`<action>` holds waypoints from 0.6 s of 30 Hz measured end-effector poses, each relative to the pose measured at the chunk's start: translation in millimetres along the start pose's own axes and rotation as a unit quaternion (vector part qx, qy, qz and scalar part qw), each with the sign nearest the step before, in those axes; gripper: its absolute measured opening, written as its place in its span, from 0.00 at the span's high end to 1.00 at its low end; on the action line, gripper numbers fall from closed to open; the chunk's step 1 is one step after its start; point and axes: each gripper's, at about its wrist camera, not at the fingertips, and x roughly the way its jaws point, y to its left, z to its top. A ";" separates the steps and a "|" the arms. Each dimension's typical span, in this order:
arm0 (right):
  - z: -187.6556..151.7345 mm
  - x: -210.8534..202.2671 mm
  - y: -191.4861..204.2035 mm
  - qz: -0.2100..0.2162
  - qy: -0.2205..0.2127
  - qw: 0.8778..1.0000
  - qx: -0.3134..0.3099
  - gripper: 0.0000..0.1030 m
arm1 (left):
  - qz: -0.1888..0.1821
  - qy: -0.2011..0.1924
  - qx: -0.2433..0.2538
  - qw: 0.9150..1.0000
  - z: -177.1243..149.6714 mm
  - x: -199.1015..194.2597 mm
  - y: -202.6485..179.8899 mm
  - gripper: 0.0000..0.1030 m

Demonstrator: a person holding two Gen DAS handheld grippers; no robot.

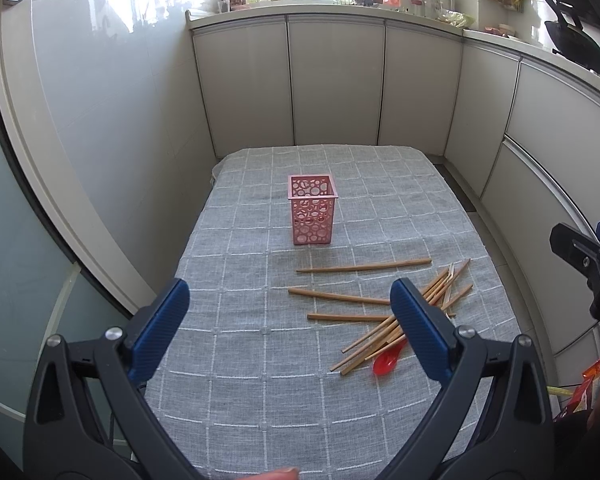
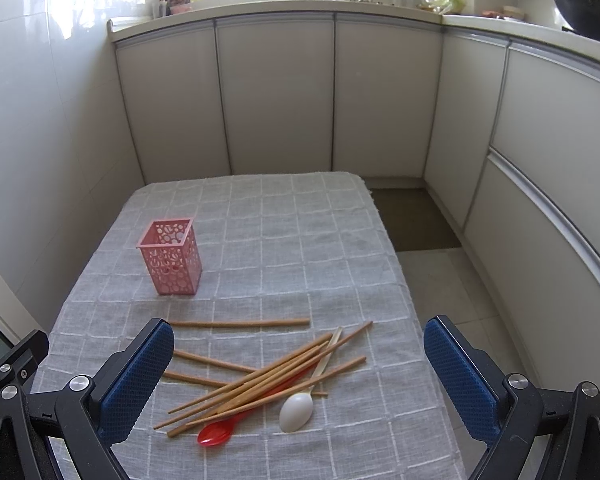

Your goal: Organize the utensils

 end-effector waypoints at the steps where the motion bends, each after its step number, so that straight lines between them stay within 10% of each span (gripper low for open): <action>1: -0.5 -0.8 -0.7 0.000 -0.001 1.000 0.000 0.00 | 0.000 0.000 0.000 1.000 -0.1 -0.1 0.4 0.03; 18: -0.1 -1.2 -2.2 0.001 -0.001 1.000 0.001 0.00 | 0.001 -0.003 0.000 1.000 0.6 -0.6 0.0 0.03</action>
